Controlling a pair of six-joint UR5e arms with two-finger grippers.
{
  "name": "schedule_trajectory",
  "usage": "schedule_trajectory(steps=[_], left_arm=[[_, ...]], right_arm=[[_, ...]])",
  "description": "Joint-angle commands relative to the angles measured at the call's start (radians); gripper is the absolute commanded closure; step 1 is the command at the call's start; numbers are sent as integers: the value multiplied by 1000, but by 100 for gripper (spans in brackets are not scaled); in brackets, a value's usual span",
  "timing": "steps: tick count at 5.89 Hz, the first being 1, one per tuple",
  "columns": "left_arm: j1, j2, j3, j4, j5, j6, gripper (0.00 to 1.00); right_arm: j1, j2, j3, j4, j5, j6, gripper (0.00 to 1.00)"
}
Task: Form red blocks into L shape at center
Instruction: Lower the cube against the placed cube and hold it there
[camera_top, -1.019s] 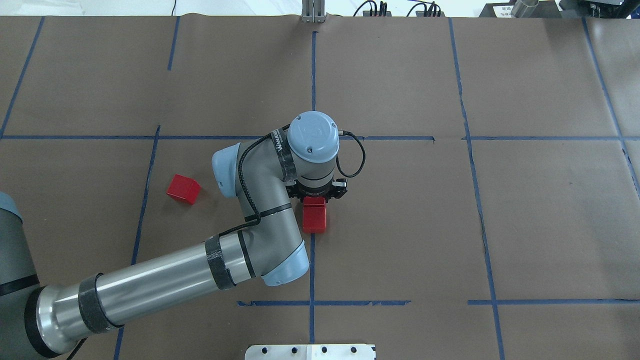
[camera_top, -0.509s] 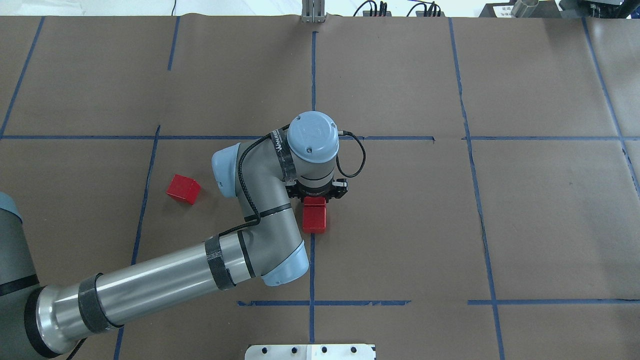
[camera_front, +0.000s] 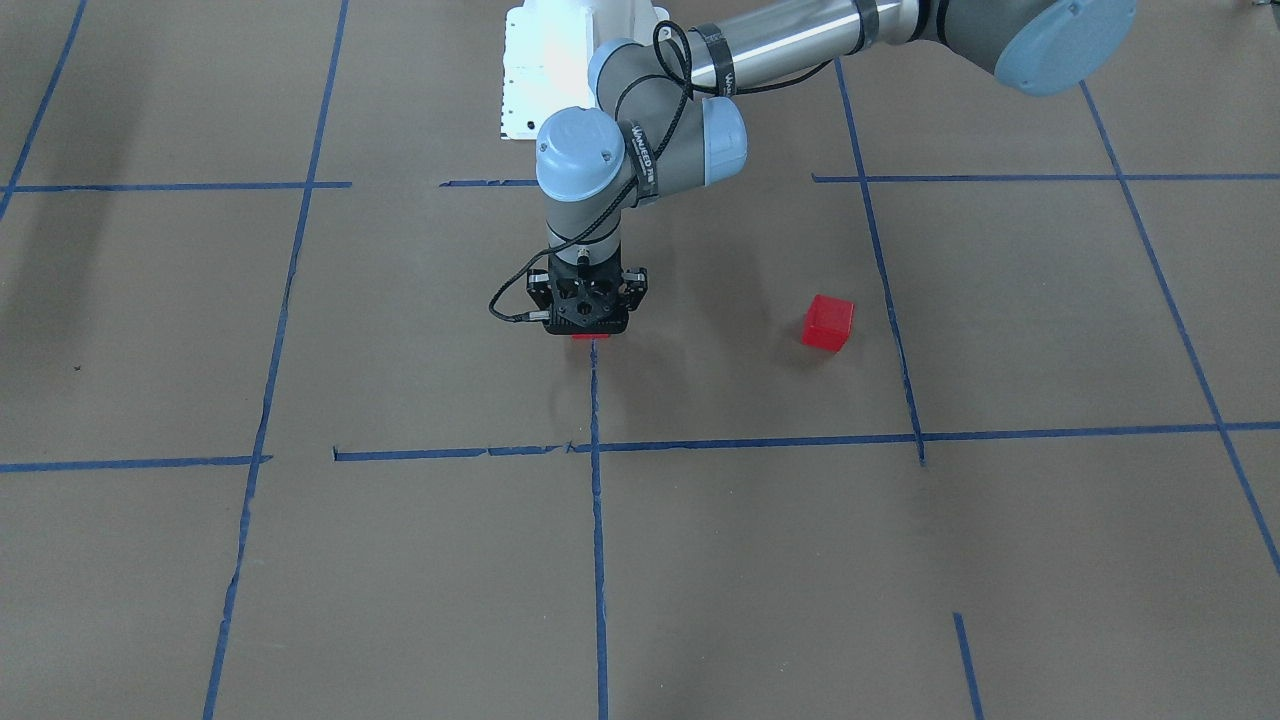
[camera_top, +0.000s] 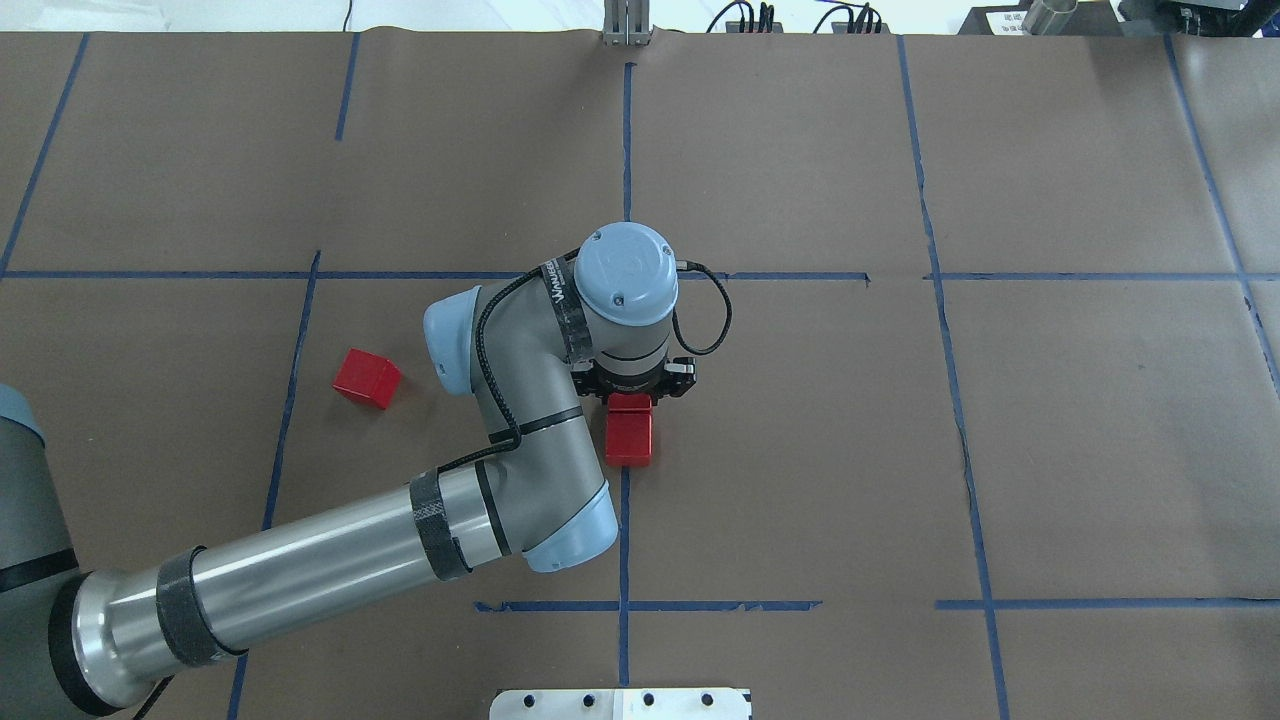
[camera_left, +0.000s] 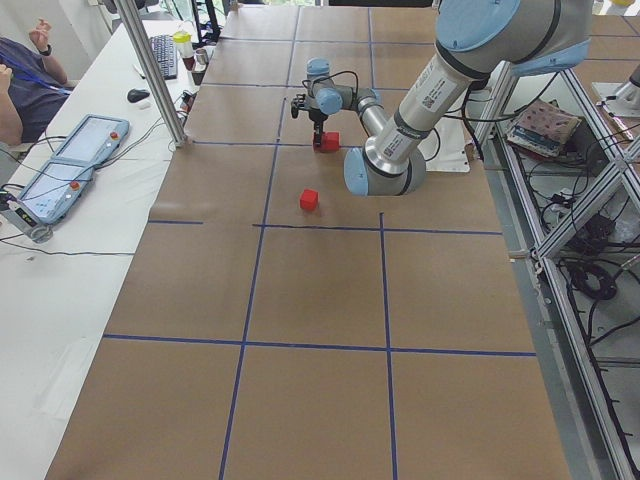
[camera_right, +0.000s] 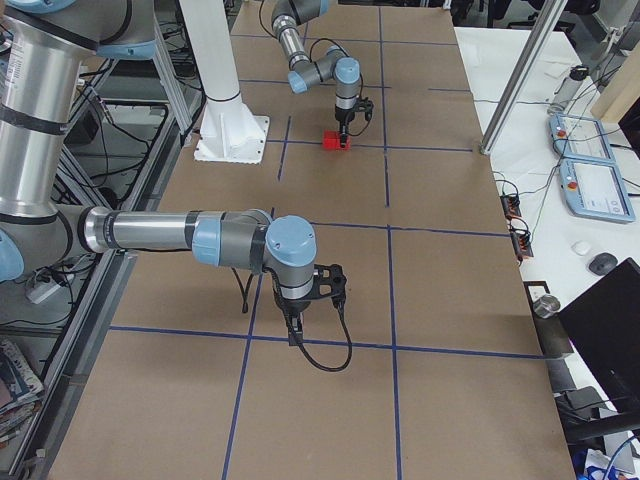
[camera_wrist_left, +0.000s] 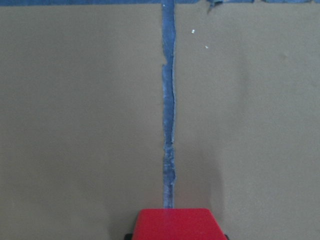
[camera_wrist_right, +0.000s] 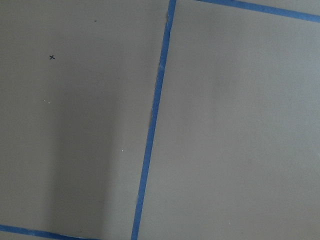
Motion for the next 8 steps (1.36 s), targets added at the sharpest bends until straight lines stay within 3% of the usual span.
schedule_trajectory(steps=[1,6,7,8], left_arm=[[0,2,0,-1,0,0,45],[0,2,-2,-1,0,6,24],[-3,-1,-10,1,0,11,5],[-12,-2,-34,10,3,12,0]], right_arm=[[0,0,0,0,0,0,0],[0,0,0,0,0,0,0],[0,0,0,0,0,0,0],[0,0,0,1,3,2,0]])
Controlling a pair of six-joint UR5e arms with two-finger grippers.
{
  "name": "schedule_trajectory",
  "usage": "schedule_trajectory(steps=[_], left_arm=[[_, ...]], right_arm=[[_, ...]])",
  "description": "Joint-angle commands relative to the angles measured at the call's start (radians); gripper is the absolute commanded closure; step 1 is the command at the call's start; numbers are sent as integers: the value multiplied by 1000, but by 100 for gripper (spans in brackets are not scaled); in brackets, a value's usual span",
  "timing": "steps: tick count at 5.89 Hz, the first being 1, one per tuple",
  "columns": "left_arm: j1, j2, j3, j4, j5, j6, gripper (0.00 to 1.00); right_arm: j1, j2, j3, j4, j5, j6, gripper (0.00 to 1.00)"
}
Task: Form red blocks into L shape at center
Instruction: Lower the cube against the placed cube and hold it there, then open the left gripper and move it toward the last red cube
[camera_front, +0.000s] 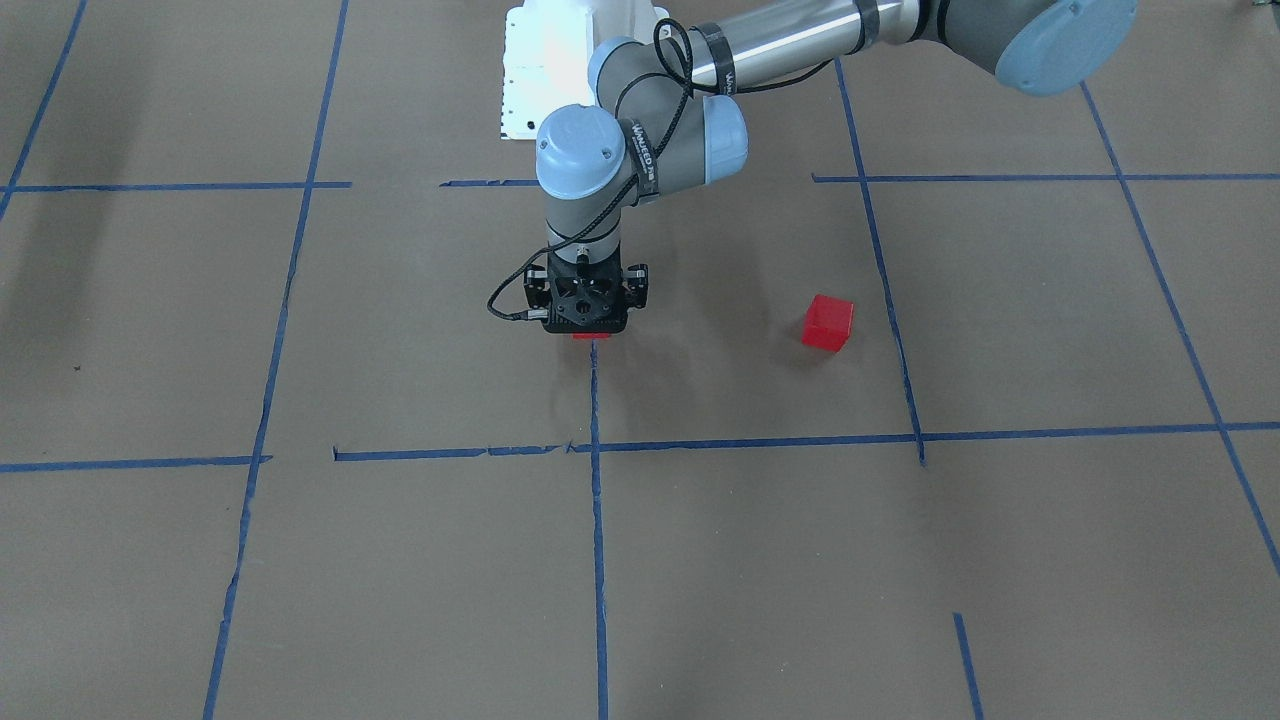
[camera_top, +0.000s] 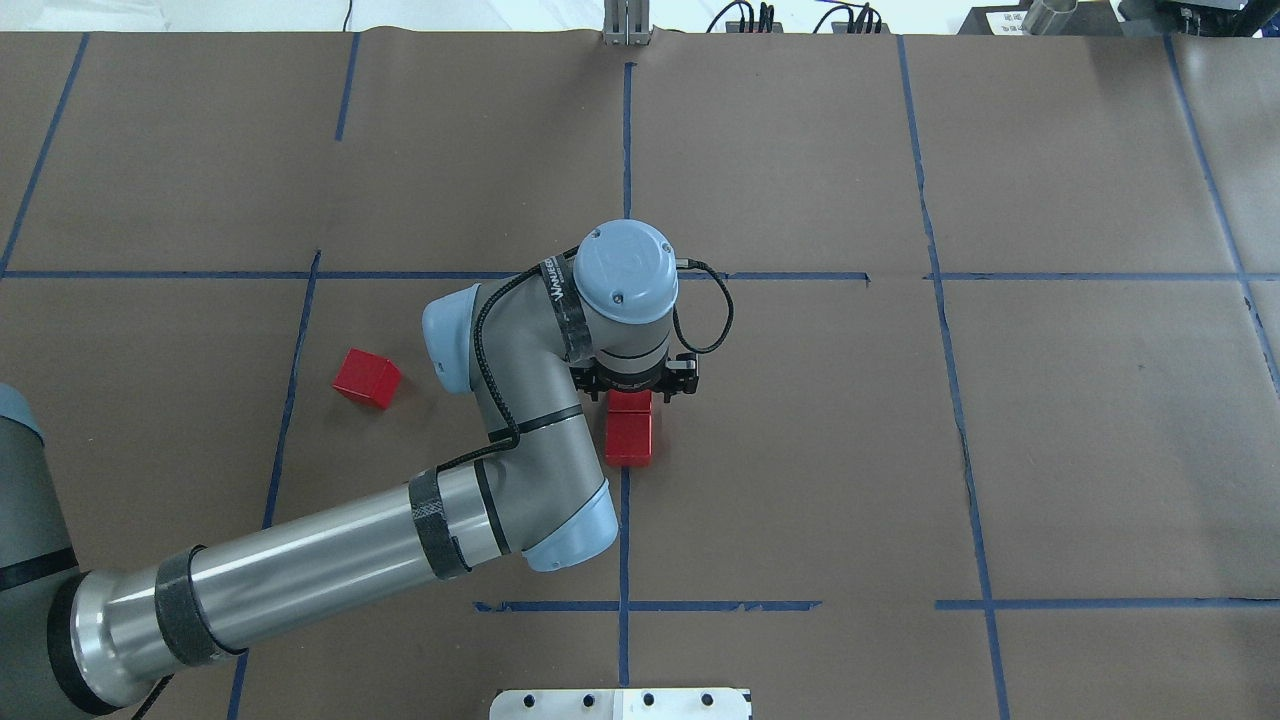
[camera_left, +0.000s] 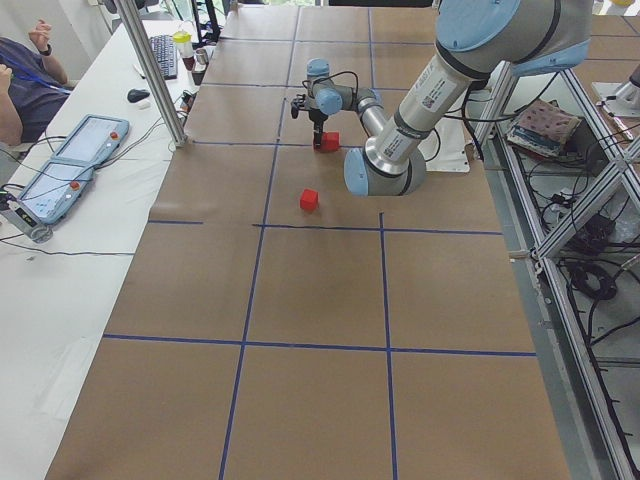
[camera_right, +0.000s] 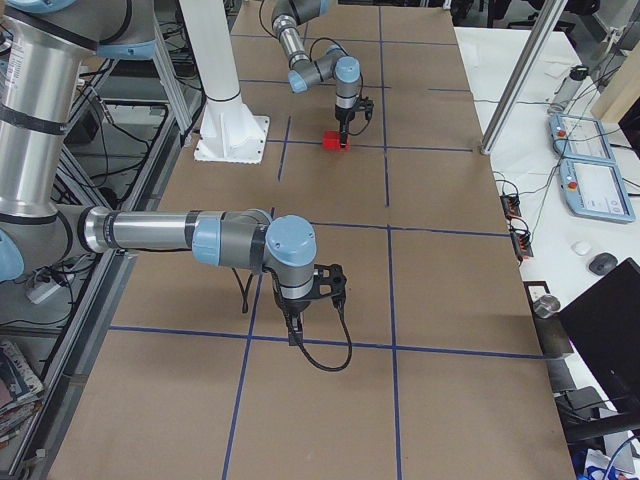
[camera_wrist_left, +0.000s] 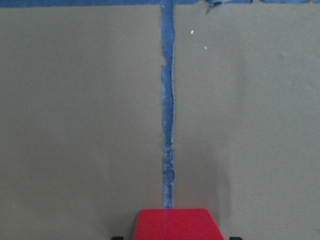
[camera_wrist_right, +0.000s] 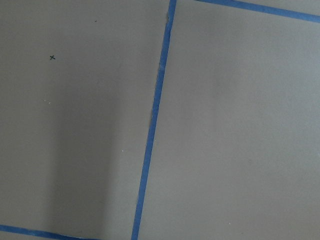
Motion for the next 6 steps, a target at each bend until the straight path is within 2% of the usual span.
schedule_trajectory(steps=[1,2,3,6], left_arm=[[-47,5,-55,14,-2,14,0],[-80,31,-121,80,-5,104,0],[-122,153,-251,85,-15,202,0],[-252,402,-405,68,-79,514,0]], right_arm=[[0,0,0,1,4,1,0],[0,0,5,1,4,1,0],[0,0,6,1,4,1,0],[0,0,5,1,4,1,0]])
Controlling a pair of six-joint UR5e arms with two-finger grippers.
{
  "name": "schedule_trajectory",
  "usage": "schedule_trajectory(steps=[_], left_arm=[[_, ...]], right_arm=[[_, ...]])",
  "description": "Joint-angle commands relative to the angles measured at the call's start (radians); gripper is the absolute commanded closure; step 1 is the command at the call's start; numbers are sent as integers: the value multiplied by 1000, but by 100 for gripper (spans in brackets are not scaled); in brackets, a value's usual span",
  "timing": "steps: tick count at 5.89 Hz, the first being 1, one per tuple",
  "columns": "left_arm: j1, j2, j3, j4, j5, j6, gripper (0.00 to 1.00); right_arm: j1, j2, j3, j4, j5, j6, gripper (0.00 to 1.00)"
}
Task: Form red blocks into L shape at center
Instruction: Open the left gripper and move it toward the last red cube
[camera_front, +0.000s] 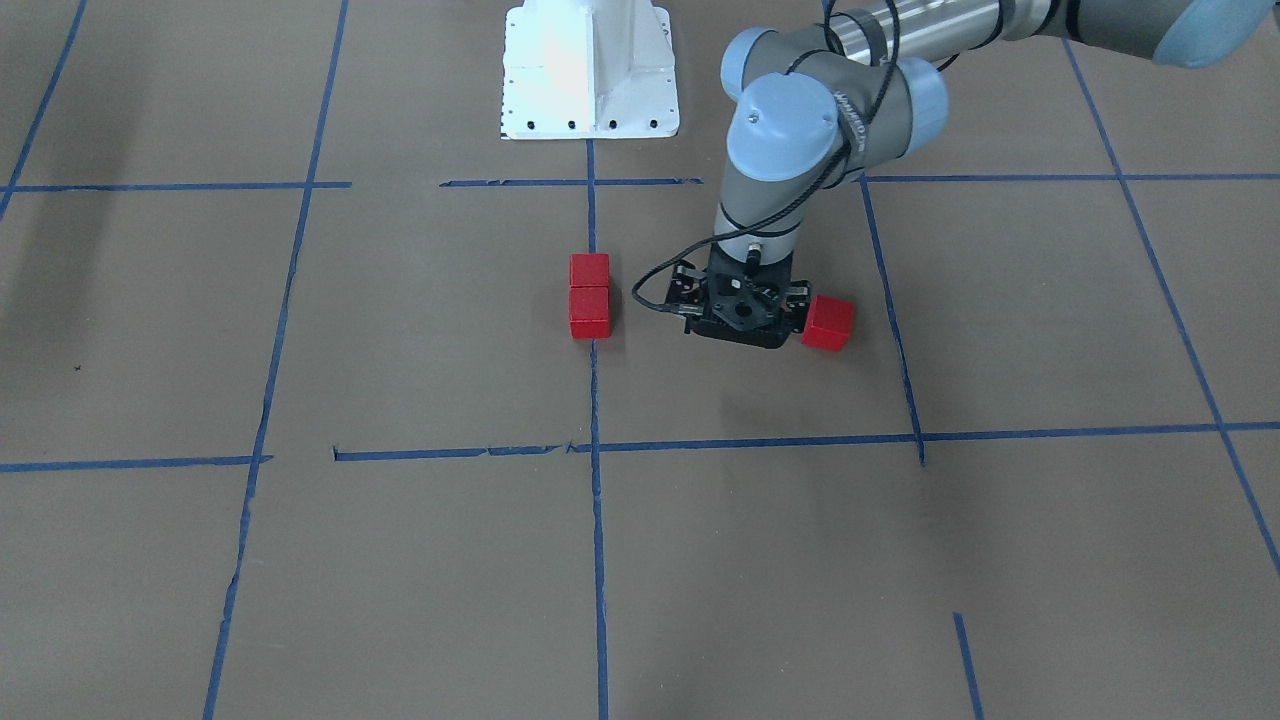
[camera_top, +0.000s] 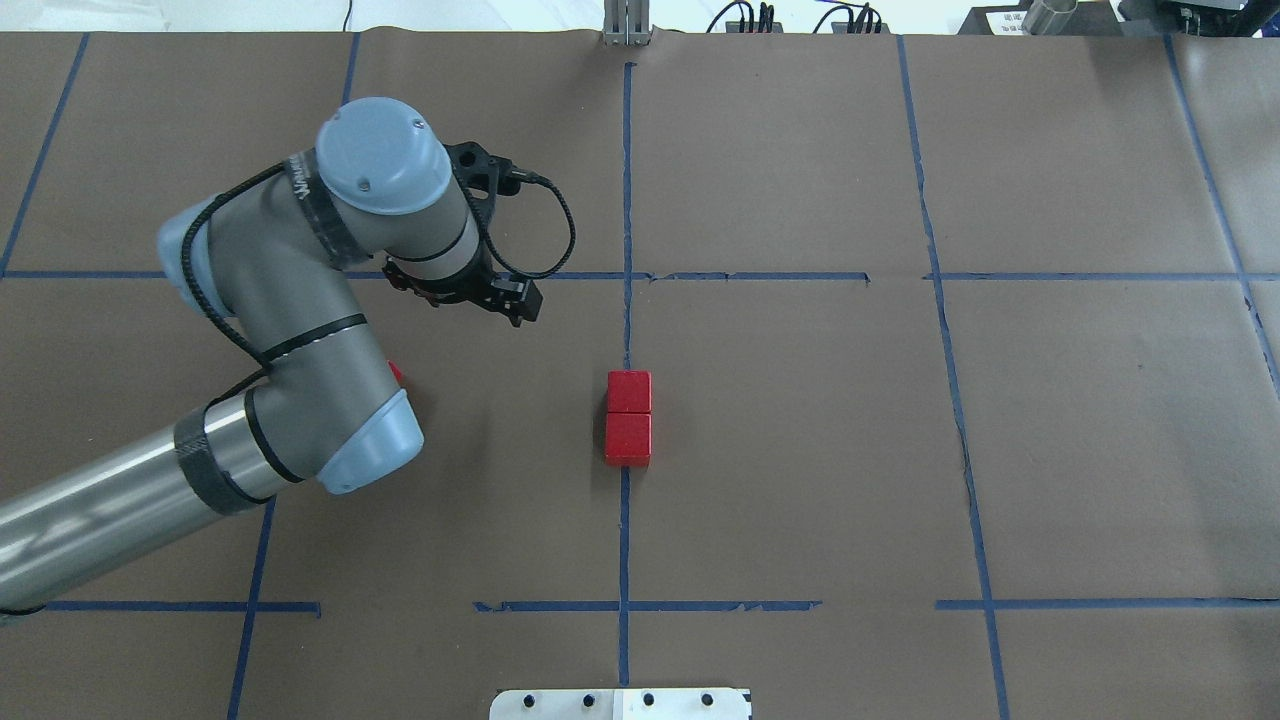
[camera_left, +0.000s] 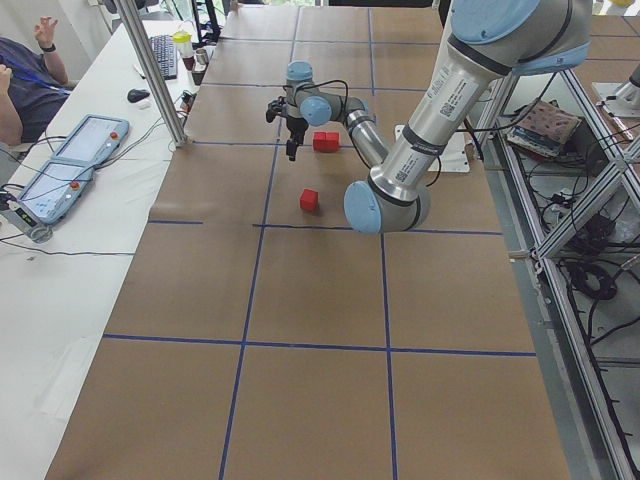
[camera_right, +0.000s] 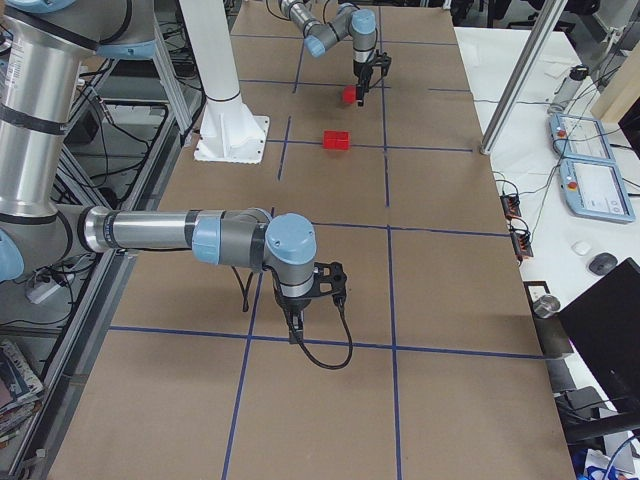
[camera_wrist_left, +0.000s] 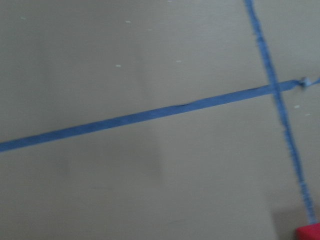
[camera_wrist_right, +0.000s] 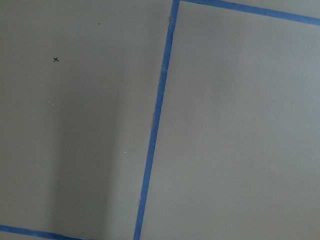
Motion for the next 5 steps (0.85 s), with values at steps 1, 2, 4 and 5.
schedule_trajectory(steps=[1,2,4,5], left_arm=[[-38,128,-65,-24,-14,96,0],[-38,198,-63,-119,-14,95,0],[-38,220,-63,-135,-14,76,0],[-31,222,-59,-137,-14,37,0]], right_arm=[[0,0,0,0,0,0,0],[0,0,0,0,0,0,0],[0,0,0,-2,0,0,0],[0,0,0,-2,0,0,0]])
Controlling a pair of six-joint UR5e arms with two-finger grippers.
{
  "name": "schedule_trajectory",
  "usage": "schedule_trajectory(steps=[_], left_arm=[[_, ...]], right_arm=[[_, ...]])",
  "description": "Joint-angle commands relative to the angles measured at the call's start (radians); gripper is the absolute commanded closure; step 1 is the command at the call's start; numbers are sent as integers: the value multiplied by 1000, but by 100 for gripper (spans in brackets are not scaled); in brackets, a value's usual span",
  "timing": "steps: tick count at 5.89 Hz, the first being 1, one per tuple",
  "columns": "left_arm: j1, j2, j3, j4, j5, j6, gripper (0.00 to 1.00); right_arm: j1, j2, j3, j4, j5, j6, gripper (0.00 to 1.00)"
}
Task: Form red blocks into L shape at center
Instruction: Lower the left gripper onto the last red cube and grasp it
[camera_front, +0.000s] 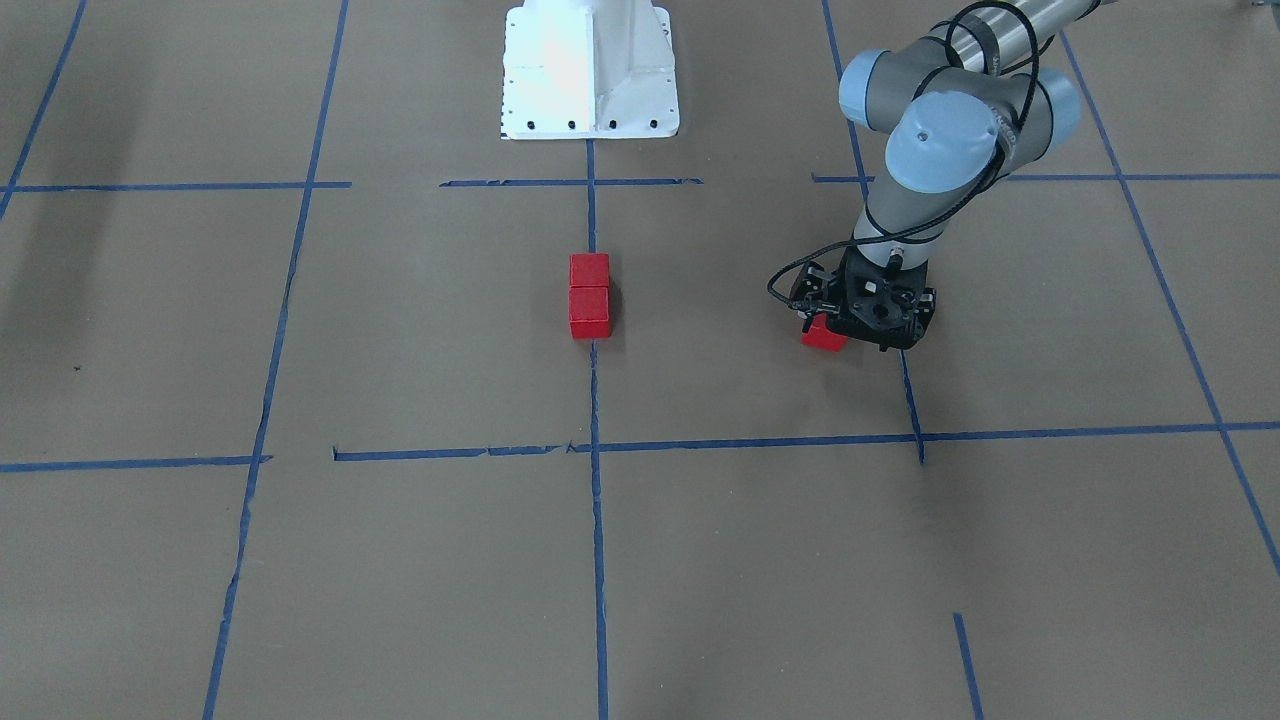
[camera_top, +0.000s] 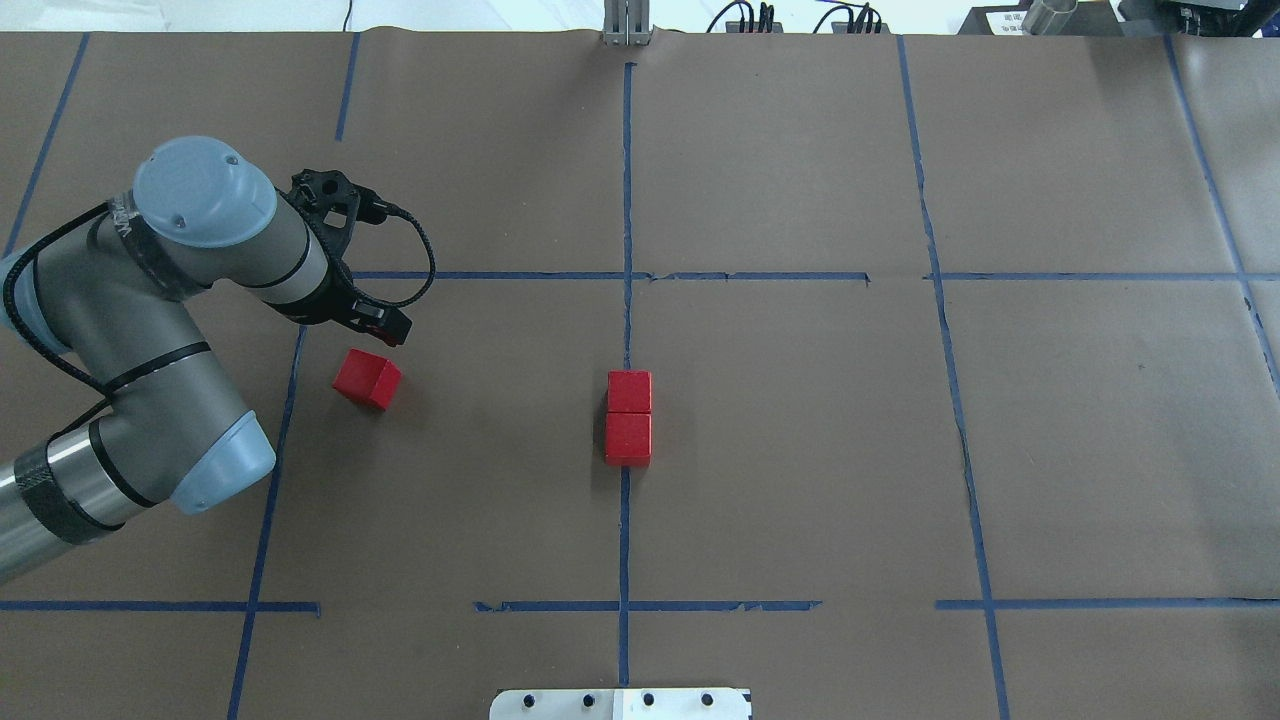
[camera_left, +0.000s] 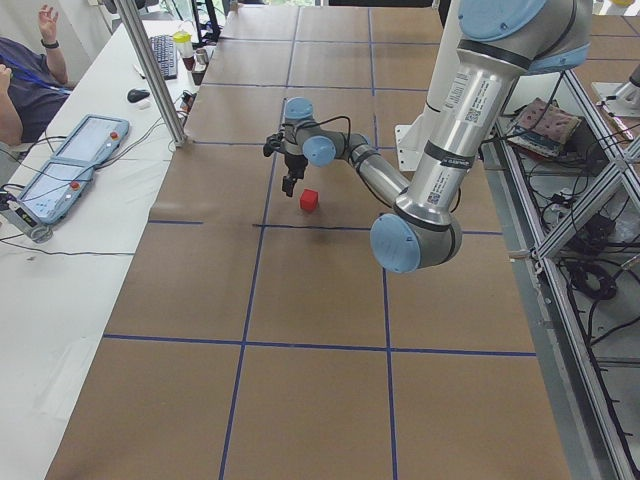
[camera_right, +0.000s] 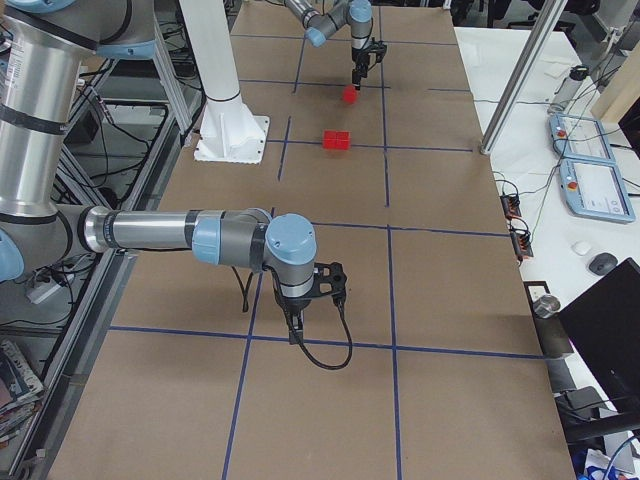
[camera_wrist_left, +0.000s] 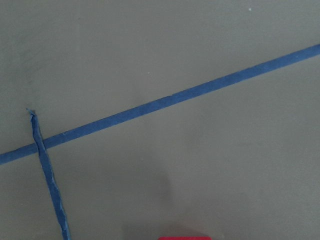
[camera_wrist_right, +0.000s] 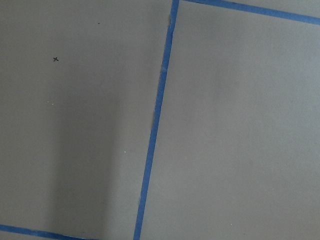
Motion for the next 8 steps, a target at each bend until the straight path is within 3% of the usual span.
schedule_trajectory(steps=[1,6,7,8], left_arm=[[25,0,5,-3,0,-79,0],[88,2,37,-2,0,-96,0],[88,2,40,-2,0,-95,4],[88,2,40,3,-2,-93,24]], right_arm=[[0,0,-2,0,0,0,0],[0,0,-5,0,0,0,0],[0,0,-3,1,0,0,0],[0,0,-3,1,0,0,0]])
